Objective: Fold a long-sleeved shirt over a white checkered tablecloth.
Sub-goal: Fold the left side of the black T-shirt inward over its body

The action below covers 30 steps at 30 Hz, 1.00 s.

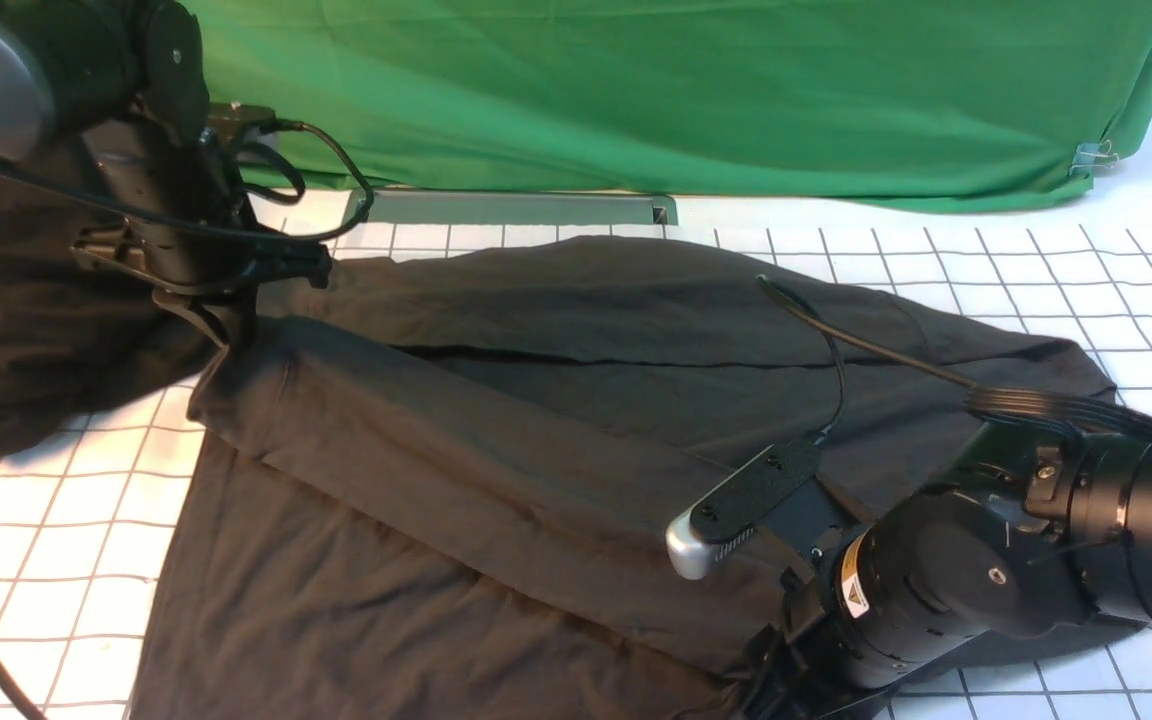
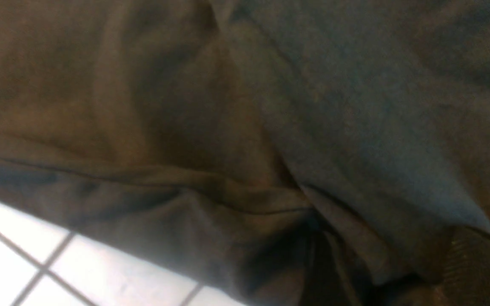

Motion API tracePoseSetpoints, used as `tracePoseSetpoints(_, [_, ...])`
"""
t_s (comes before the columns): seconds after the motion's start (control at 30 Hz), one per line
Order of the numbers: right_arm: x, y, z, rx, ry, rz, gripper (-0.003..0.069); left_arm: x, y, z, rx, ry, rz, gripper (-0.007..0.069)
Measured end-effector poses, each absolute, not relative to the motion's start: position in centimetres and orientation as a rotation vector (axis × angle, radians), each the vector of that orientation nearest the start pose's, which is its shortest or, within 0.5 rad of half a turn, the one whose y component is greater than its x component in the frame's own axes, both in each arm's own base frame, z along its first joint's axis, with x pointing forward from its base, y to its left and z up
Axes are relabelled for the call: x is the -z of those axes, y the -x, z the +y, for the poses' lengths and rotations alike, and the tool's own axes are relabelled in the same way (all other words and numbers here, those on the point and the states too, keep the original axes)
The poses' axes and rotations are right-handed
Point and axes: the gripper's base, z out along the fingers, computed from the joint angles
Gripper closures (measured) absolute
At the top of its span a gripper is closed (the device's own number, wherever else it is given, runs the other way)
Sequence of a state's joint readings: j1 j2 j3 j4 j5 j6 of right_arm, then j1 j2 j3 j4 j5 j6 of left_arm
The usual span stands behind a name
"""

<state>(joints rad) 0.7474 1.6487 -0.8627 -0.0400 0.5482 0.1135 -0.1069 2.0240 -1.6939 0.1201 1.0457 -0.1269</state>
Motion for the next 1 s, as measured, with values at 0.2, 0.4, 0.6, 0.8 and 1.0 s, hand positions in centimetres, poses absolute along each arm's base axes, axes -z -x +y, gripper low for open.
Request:
tracePoseSetpoints(0.2, [-16.7, -21.7, 19.7, -0.121, 0.952, 2.703, 0.0606, -23.4, -43.1, -4.0, -0.061, -0.015, 2.852, 0.0611])
tracePoseSetpoints(0.4, [-18.7, -20.6, 18.8, -0.102, 0.915, 2.754, 0.0634, -23.3, -42.7, -4.0, -0.054, -0.008, 2.888, 0.0611])
tracePoseSetpoints(0.6, [-20.5, -17.1, 18.2, -0.122, 0.932, 2.757, 0.0635, -23.2, -42.3, -4.0, -0.051, -0.020, 2.941, 0.0611])
tracePoseSetpoints(0.8, [-20.2, -14.3, 18.1, -0.130, 0.916, 2.796, 0.0635, -23.1, -41.8, -4.4, -0.006, -0.026, 2.991, 0.0611])
tracePoseSetpoints(1.0, [-20.1, -13.8, 18.4, -0.162, 0.899, 2.822, 0.0635, -23.1, -41.8, -4.4, -0.002, -0.038, 2.993, 0.0611])
